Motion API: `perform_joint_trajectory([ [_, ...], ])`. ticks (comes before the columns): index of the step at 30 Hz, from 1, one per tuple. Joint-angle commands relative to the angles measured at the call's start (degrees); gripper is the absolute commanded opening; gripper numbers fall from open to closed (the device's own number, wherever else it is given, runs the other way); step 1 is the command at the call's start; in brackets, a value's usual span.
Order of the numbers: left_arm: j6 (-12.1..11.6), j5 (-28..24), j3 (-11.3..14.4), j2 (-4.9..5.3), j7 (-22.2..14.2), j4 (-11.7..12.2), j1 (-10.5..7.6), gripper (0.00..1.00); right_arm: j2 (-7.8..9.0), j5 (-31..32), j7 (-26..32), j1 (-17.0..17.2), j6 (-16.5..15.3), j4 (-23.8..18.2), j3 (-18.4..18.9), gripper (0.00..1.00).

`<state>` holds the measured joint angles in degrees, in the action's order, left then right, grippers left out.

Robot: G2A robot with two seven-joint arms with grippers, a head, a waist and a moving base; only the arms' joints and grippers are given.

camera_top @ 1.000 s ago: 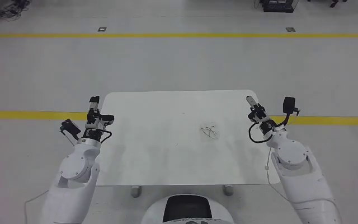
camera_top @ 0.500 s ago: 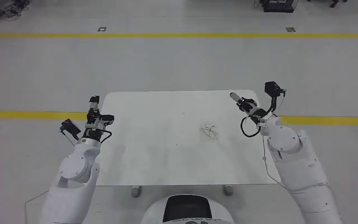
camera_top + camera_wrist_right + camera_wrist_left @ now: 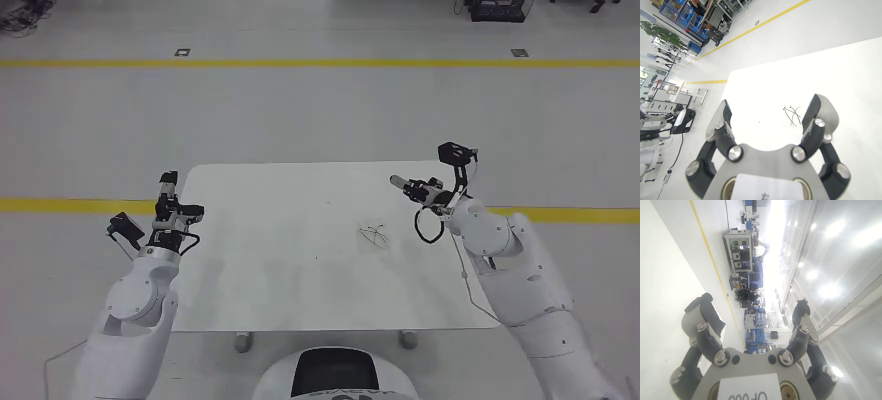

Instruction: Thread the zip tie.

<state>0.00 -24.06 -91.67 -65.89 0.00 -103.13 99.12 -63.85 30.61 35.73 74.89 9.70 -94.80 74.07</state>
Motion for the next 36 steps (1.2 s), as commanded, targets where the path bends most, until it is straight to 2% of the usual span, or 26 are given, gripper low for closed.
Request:
perform_joint_trajectory([
  [1,0.0,0.0,0.0,0.0,0.0,0.0,0.0,1.0,0.0,0.0,0.0,0.0,0.0,0.0,0.0,1.0],
  [4,0.0,0.0,0.0,0.0,0.0,0.0,0.0,1.0,0.37,7.87,3.58,-1.56,-2.01,-0.49,-2.11,1.0],
  [8,0.0,0.0,0.0,0.0,0.0,0.0,0.0,1.0,0.2,12.97,11.16,-6.41,-4.19,1.55,-6.1,1.0],
  [10,0.0,0.0,0.0,0.0,0.0,0.0,0.0,1.0,-0.08,14.26,12.87,-8.77,-4.31,2.92,-7.75,1.0],
  [14,0.0,0.0,0.0,0.0,0.0,0.0,0.0,1.0,-0.96,17.37,18.77,-14.23,-6.14,7.67,-13.02,1.0],
  [19,0.0,0.0,0.0,0.0,0.0,0.0,0.0,1.0,-2.52,18.04,20.18,-18.91,-9.2,14.58,-18.91,1.0],
  [31,0.0,0.0,0.0,0.0,0.0,0.0,0.0,1.0,-2.61,17.98,20.17,-19.16,-9.3,14.94,-19.12,1.0],
  [36,0.0,0.0,0.0,0.0,0.0,0.0,0.0,1.0,-2.92,21.9,22.6,-20.56,-12.43,16.35,-21.8,1.0],
])
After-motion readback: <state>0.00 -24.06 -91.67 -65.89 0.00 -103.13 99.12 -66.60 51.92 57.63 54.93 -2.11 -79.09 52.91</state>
